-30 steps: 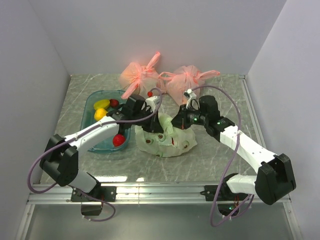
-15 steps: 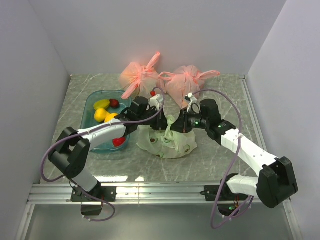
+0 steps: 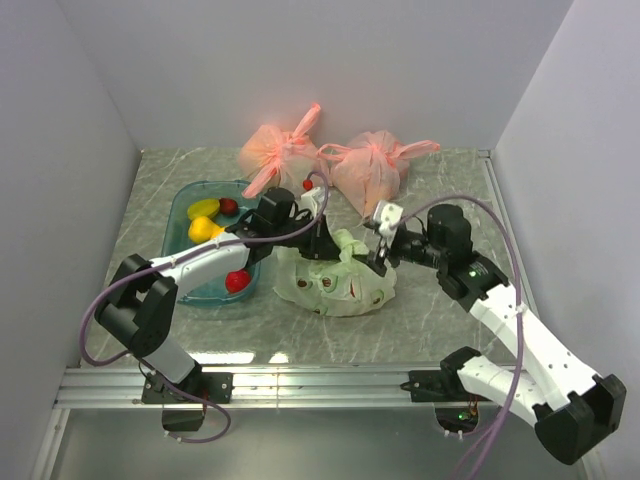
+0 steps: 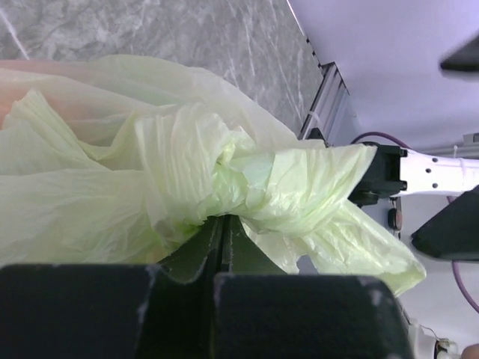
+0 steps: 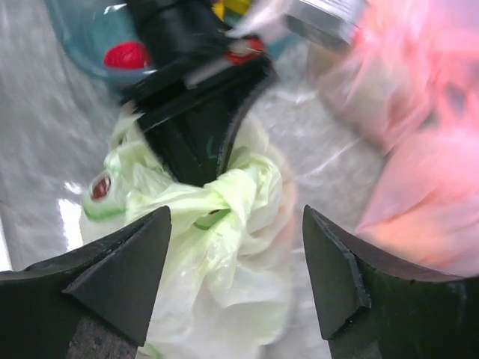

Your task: Place the fake fruits into the plastic bag and tie a complex knot

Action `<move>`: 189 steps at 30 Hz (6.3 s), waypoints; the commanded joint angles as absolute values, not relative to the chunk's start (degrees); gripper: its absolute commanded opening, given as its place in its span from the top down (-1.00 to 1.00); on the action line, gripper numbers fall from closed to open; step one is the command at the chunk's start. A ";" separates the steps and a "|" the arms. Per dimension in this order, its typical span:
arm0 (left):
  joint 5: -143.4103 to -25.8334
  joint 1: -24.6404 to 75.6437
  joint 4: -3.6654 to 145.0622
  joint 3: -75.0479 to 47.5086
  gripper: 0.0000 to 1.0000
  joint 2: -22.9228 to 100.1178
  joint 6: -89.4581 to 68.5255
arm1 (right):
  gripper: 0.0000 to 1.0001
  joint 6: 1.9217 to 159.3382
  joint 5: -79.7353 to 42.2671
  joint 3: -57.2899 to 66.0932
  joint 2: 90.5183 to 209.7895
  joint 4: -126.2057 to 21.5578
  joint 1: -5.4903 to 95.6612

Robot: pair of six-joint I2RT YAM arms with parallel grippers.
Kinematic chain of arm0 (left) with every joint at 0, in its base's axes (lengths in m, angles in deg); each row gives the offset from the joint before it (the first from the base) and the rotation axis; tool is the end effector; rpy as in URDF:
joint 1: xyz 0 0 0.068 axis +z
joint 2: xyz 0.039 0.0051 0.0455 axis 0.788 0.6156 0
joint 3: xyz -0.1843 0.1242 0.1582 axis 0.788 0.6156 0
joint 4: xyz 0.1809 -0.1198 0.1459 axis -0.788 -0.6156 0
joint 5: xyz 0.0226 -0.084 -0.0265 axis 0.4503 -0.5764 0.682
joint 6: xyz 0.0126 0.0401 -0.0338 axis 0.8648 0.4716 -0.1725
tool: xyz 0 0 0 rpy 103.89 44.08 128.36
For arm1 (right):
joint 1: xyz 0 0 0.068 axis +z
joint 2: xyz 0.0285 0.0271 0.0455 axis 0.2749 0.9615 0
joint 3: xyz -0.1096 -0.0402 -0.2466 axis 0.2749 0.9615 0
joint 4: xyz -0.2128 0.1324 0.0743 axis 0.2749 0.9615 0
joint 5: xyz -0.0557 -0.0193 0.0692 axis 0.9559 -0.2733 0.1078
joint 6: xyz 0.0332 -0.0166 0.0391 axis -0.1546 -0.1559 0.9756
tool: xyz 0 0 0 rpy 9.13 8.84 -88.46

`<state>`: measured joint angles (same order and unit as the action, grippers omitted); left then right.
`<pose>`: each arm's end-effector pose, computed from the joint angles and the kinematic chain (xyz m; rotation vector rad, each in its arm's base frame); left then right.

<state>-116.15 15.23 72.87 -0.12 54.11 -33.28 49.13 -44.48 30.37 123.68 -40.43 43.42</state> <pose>0.2688 -0.2294 0.2490 0.5290 2.2162 -1.4320 0.1819 0.1167 0.3363 -1.1594 1.4580 0.5778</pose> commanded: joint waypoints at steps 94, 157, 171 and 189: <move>-115.48 15.17 66.58 -7.86 0.99 54.25 -29.91 | 1.00 28.76 -58.82 5.69 153.97 -14.85 40.74; -117.84 15.09 74.66 -0.31 0.99 56.01 -33.87 | -0.64 90.71 -42.27 26.53 127.18 -42.23 46.65; -121.88 15.44 66.86 -2.77 0.99 55.04 -31.15 | 0.19 79.27 -62.41 23.78 136.21 -27.07 24.57; -130.85 13.59 80.28 -3.30 0.99 59.69 -38.52 | -0.38 83.98 -71.57 33.36 144.92 -40.38 38.00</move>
<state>-127.06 13.94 73.83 -0.87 58.48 -36.16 74.68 -70.07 31.63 145.04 -26.90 35.18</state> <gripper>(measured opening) 0.016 0.678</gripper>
